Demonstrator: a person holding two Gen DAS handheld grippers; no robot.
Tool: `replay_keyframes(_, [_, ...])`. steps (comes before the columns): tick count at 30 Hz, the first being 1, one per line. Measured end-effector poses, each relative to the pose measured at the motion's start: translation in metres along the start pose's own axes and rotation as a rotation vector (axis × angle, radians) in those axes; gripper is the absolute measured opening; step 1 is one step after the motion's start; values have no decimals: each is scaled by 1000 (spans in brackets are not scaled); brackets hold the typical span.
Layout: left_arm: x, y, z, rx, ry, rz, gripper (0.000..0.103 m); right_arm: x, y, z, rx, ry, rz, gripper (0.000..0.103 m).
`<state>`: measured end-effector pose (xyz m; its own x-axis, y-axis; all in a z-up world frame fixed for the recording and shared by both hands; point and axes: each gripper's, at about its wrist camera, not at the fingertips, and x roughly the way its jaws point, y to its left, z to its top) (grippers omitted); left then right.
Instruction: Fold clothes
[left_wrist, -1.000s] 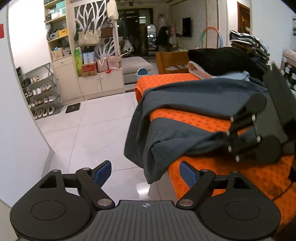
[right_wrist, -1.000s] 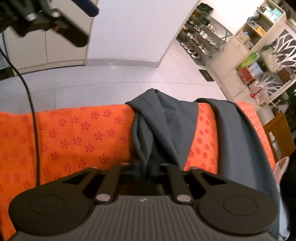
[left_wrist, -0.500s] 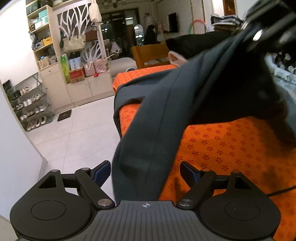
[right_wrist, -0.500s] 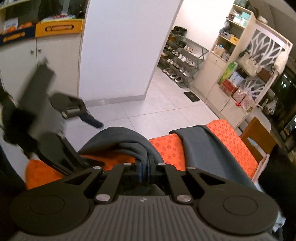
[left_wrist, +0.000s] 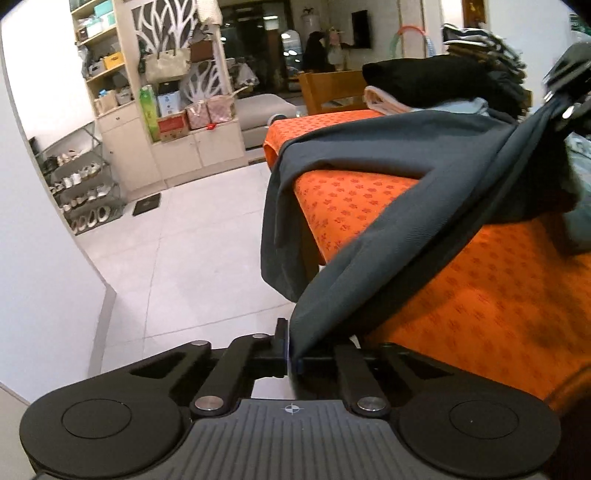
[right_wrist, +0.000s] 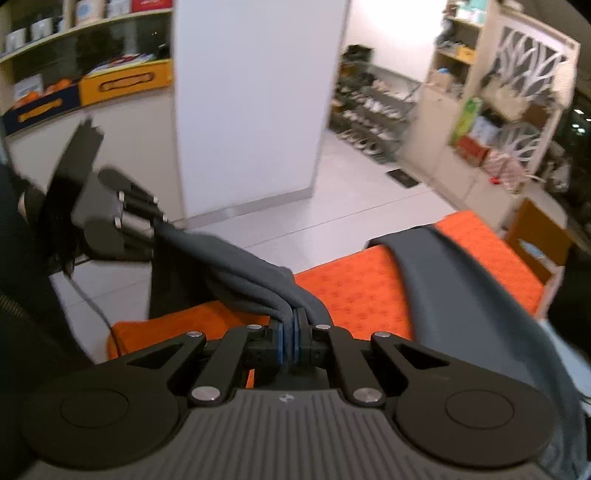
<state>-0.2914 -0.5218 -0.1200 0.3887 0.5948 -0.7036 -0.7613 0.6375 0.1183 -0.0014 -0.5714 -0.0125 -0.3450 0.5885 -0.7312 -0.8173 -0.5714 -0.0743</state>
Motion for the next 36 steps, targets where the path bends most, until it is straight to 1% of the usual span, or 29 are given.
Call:
replay_keyframes(2, [-17, 9, 1, 8, 29, -52, 6, 3, 0, -1, -12, 19, 49, 6])
replay_keyframes(4, [-34, 21, 9, 28, 45, -106, 7, 5, -5, 0, -15, 30, 107, 7])
replay_keyframes(5, [-40, 29, 14, 30, 44, -117, 8, 7, -9, 2, -14, 34, 134, 7])
replay_keyframes(7, [-44, 44, 24, 12, 41, -106, 17, 15, -15, 7, -11, 38, 157, 7])
replay_keyframes(8, [-40, 53, 29, -11, 36, -88, 21, 21, -14, 11, -14, 33, 146, 7])
replay_keyframes(10, [-26, 68, 36, -59, 39, -19, 34, 36, -17, 14, -3, 16, 90, 13])
replay_keyframes(11, [-19, 75, 40, -82, 41, 14, 38, 43, -19, 15, 11, 10, 56, 27])
replay_keyframes(12, [-11, 80, 41, -102, 42, 43, 42, 49, -21, 16, 23, 4, 20, 43])
replay_keyframes(14, [2, 88, 45, -142, 39, 79, 47, 56, -22, 16, 36, -10, -62, 50])
replay_keyframes(15, [6, 91, 46, -163, 35, 89, 51, 54, -22, 15, 47, -20, -87, 54])
replay_keyframes(16, [10, 93, 47, -188, 27, 98, 58, 50, -22, 13, 64, -27, -97, 56])
replay_keyframes(17, [12, 94, 47, -207, 16, 109, 61, 46, -22, 10, 81, -34, -107, 57])
replay_keyframes(19, [16, 95, 48, -243, -2, 113, 63, 37, -19, 1, 107, -34, -120, 59])
replay_keyframes(21, [20, 94, 50, -262, -15, 99, 64, 28, -15, -10, 127, -21, -129, 60])
replay_keyframes(24, [28, 84, 51, -243, -21, 36, 64, 18, -10, -31, 159, 21, -142, 60])
replay_keyframes(29, [42, 56, 48, -127, -11, -98, 64, 12, 4, -66, 193, 83, -170, 60])
replay_keyframes(32, [50, 38, 43, -78, 3, -142, 65, 18, 12, -81, 172, 113, -183, 59])
replay_keyframes(34, [52, 26, 40, -46, 2, -166, 65, 25, 19, -83, 134, 127, -185, 59])
replay_keyframes(36, [55, 16, 39, -13, -2, -186, 66, 35, 25, -79, 85, 130, -174, 59])
